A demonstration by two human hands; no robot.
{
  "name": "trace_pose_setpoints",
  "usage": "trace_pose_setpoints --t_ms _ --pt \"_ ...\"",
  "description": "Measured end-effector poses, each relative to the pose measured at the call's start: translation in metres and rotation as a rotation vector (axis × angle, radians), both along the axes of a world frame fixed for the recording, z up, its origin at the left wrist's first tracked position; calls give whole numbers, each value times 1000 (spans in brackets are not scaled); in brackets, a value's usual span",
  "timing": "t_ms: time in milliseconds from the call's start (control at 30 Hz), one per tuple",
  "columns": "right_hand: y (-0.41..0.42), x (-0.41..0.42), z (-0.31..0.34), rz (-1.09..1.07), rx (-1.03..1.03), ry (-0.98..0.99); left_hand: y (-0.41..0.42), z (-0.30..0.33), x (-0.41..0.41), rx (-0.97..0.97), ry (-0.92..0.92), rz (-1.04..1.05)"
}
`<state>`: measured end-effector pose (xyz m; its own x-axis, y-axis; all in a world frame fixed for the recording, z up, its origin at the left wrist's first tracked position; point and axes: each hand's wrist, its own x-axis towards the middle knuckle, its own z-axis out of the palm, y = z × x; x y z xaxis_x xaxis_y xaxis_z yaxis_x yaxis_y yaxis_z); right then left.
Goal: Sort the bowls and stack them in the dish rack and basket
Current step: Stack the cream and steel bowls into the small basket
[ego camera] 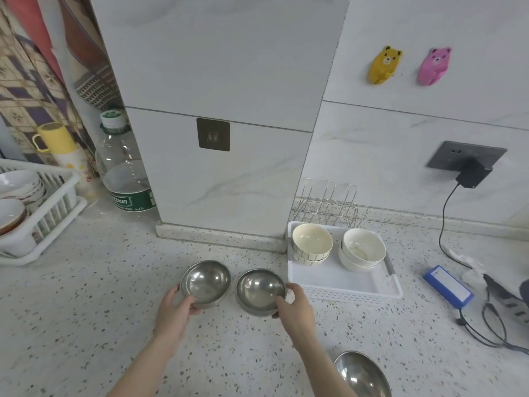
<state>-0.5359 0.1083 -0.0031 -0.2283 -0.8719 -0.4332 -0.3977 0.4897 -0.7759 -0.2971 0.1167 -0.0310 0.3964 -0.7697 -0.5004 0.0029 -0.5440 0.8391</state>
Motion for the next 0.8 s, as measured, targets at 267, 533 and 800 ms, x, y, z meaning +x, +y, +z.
trace_pose_setpoints --t_ms 267,533,800 --pt "-12 -52 55 -69 -158 32 -18 32 -40 -125 27 -21" --pt "-14 -128 97 -158 -315 260 -37 65 -115 -220 4 -210" --pt "-31 -208 101 -74 -125 370 -54 84 -163 -245 -33 -363"
